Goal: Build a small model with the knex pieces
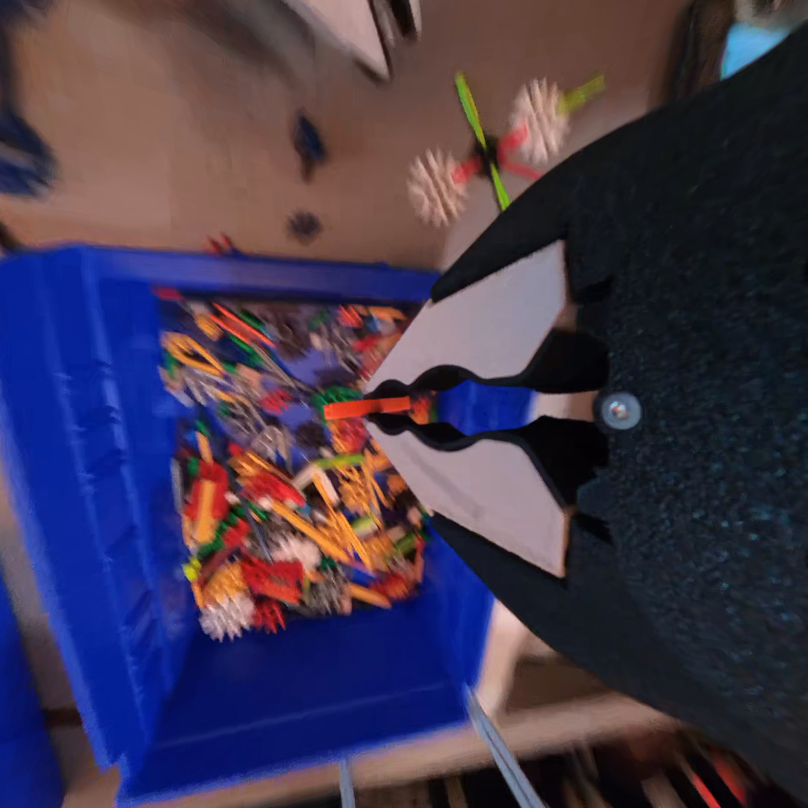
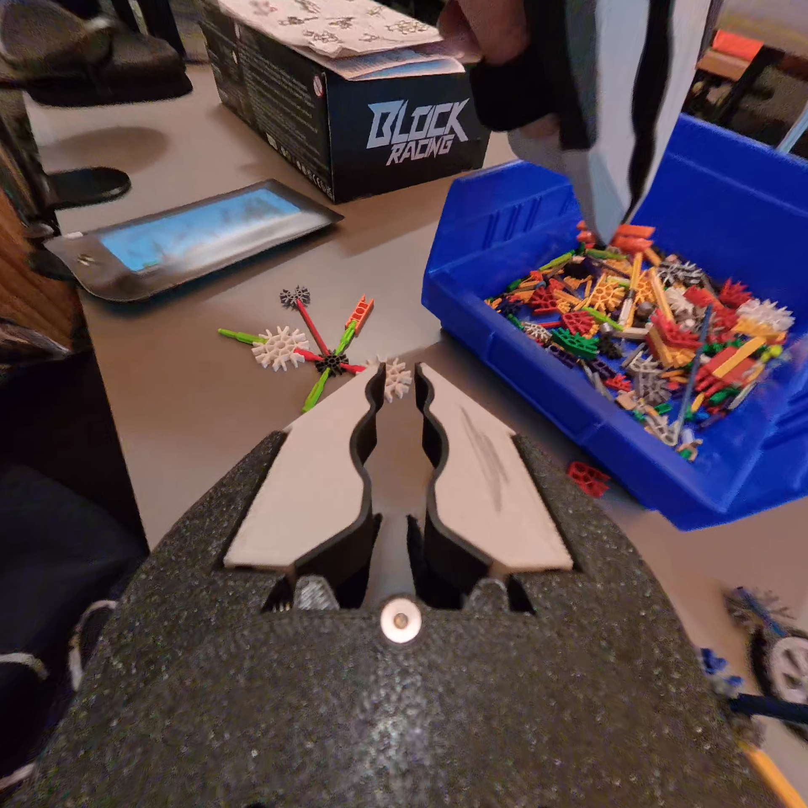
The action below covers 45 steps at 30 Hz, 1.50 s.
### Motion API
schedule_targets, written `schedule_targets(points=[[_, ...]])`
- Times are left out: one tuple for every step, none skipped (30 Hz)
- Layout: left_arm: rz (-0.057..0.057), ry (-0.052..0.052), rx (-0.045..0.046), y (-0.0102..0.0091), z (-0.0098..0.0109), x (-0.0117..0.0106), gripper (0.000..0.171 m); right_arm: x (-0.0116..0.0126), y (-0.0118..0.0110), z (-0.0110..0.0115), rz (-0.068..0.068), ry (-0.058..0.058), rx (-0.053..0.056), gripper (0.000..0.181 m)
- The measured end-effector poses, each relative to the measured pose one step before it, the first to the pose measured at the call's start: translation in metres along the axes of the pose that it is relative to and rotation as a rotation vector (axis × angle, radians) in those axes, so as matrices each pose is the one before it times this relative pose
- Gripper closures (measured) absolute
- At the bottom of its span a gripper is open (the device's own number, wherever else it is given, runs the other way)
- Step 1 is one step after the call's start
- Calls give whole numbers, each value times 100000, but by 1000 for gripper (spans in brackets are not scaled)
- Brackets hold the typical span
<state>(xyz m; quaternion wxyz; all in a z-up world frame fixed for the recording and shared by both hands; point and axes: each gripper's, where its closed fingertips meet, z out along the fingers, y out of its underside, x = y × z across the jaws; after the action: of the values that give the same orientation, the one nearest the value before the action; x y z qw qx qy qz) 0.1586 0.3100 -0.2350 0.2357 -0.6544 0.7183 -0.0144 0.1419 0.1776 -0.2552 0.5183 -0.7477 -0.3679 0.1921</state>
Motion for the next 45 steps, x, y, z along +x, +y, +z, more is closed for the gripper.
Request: schedule_targets(points=[[9793, -10429, -9016, 1277, -118, -994, 166, -14, -183, 101, -3586, 1543, -1160, 169], [10913, -8536, -7653, 976, -96, -664, 166, -24, -239, 82, -2645, 1345, -754, 168], [9985, -3989, -3328, 334, -85, -20, 166, -90, -264, 70, -1536, 570, -272, 168], [6079, -3035, -1671, 124, -66, -51, 166, -16, -267, 52, -513, 534, 159, 168], [938, -4032, -1888, 188, -96, -449, 166, 124, -281, 12, 173, 1093, 550, 168], [487, -2338, 663, -30, -244, -206, 166, 168, -290, -21, 449, 1037, 703, 168], [-2683, 770, 3084, -264, -417, 149, 166, 138, -282, -40, 500, 822, 813, 168], [-6531, 1327, 5446, -505, -610, 102, 166, 214, -252, -62, 335, 1350, 705, 166], [-7023, 2194, 6147, -511, -696, 234, 166, 281, -298, -69, 233, 1763, 1036, 165], [-6794, 3020, 5954, -408, -735, 409, 166, 192, -362, -51, 391, 1075, 1470, 164], [-6365, 164, 6053, -386, -786, 44, 167, 110, -358, 19, 444, 567, 1181, 163], [-5916, 377, 5177, -222, -823, 117, 167, 100, -362, 64, -166, 777, 1123, 162], [-5316, 1506, 5444, -256, -839, 342, 167, 48, -402, 115, -849, 732, 1233, 161], [-4541, -116, 5347, -230, -858, 183, 167, -2, -465, 144, -928, 608, 1526, 161], [-4827, 114, 4111, -74, -853, 223, 167, -1, -545, 160, -548, 838, 1870, 161], [-4528, 1031, 3865, -39, -847, 375, 167, -76, -573, 214, -301, 456, 1796, 161], [-3299, -234, 3553, -2, -815, 261, 167, -163, -518, 267, -155, -43, 1420, 161], [-2677, -507, 2873, 103, -745, 258, 167, -217, -507, 314, -364, -54, 1555, 161], [-3283, 412, 2166, 203, -675, 352, 167, -218, -469, 367, -533, 134, 1525, 161], [-3476, 1297, 2308, 197, -603, 478, 167, -256, -373, 414, -657, 31, 971, 160], [-3000, 952, 2541, 152, -549, 419, 167, -298, -335, 457, -765, -122, 801, 160], [-2489, 1013, 1586, 272, -478, 398, 167, -269, -351, 463, -573, 119, 945, 160], [-2919, 1005, 1151, 332, -407, 354, 167, -302, -319, 475, -222, -121, 827, 160], [-3013, 602, 2215, 173, -423, 295, 167, -280, -275, 473, 52, -212, 458, 158], [-3080, 1093, 2441, 83, -420, 335, 167, -313, -269, 453, 38, -449, 537, 157], [-3105, 595, 2604, 42, -416, 208, 167, -346, -203, 444, -127, -789, 219, 157], [-2906, 993, 2461, 36, -365, 235, 167, -425, -143, 424, -348, -1261, -115, 156], [-2234, 1412, 2371, -2, -310, 288, 167, -296, -186, 372, -207, -315, 284, 156], [-1497, 631, 2549, -64, -301, 140, 167, -310, -155, 352, -72, -583, 225, 156], [-1899, 675, 1166, 65, -262, 63, 167, -310, -110, 334, 353, -793, -59, 156], [-1628, 74, 434, 128, -218, -103, 167, -223, -112, 312, 511, -381, 159, 157], [-689, 9, 1387, -34, -266, -128, 167, -76, -148, 256, 595, 338, 472, 157], [-1638, 884, 1228, -42, -250, -55, 167, 44, -128, 226, 413, 883, 269, 161], [-1771, 475, 1188, -62, -268, -124, 167, 160, 1, 267, 628, 1086, -660, 161], [-1212, -462, 1402, -122, -302, -221, 167, 69, -14, 249, 871, 26, -473, 160], [-633, 127, 1010, -79, -289, -74, 167, 107, -53, 187, 1106, 13, 1, 160], [-643, 8, 1401, -119, -282, -77, 167, 75, 2, 180, 953, -85, -484, 159], [-1193, 712, 1426, -101, -223, 19, 167, -35, -75, 140, 464, -535, 20, 158], [-1526, 1375, 1605, -74, -148, 135, 167, -58, -100, 116, 233, -260, 202, 158], [-1494, 629, 2080, -95, -110, 55, 167, -120, -61, 136, 149, -468, -30, 158], [-1681, 15, 1458, 23, -24, -53, 167, -175, -15, 147, 435, -715, -83, 158], [-1834, 1223, 1306, 68, 33, 128, 167, -104, -11, 143, 1129, -394, 88, 158], [-1813, 947, 1672, 35, 54, 100, 167, -71, 52, 164, 1605, -446, -180, 159], [-1090, -630, 2550, -84, 19, -96, 167, 33, -50, 100, 1859, -19, 537, 159], [-1303, 127, 1890, 2, 40, -1, 167, 60, -197, 10, 2246, -154, 1468, 162]])
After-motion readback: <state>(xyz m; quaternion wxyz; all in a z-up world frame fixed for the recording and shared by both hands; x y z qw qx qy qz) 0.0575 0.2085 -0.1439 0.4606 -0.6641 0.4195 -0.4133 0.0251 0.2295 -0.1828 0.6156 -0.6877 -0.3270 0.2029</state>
